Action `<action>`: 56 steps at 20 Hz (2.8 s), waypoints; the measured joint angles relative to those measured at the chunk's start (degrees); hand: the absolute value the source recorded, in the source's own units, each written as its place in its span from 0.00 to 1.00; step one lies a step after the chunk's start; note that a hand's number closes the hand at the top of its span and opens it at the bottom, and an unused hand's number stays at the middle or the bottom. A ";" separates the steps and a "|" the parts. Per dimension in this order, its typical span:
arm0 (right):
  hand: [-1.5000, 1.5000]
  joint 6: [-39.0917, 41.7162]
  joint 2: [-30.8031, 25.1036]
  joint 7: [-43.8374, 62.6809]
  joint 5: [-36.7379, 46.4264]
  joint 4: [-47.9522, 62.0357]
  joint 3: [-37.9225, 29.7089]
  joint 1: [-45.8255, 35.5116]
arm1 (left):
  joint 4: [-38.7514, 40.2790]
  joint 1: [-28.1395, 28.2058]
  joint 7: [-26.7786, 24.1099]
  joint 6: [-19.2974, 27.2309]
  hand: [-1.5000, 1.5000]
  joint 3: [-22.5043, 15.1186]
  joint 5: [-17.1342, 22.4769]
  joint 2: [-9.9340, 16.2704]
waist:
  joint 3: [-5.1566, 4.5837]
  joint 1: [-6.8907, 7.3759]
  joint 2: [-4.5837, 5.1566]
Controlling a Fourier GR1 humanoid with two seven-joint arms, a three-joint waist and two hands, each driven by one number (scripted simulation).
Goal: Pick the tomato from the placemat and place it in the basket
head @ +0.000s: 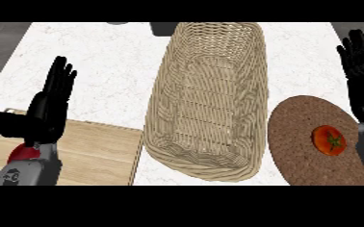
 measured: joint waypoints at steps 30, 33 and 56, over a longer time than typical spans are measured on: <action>0.00 13.26 -24.58 14.36 30.92 -30.19 8.06 13.20 | 0.14 -1.46 -0.80 -7.61 0.50 -2.20 -8.88 10.94 | -1.45 -2.64 -1.98; 0.00 21.42 -31.76 20.06 28.34 -33.79 6.78 13.18 | 0.32 -1.47 -1.20 -8.18 0.50 -1.78 -8.36 10.98 | -1.33 -2.30 -1.85; 0.00 47.23 -25.78 27.51 36.29 -25.95 7.61 8.49 | 1.41 -4.67 -0.52 -10.81 0.50 -0.79 -12.59 6.18 | -0.85 0.05 -1.16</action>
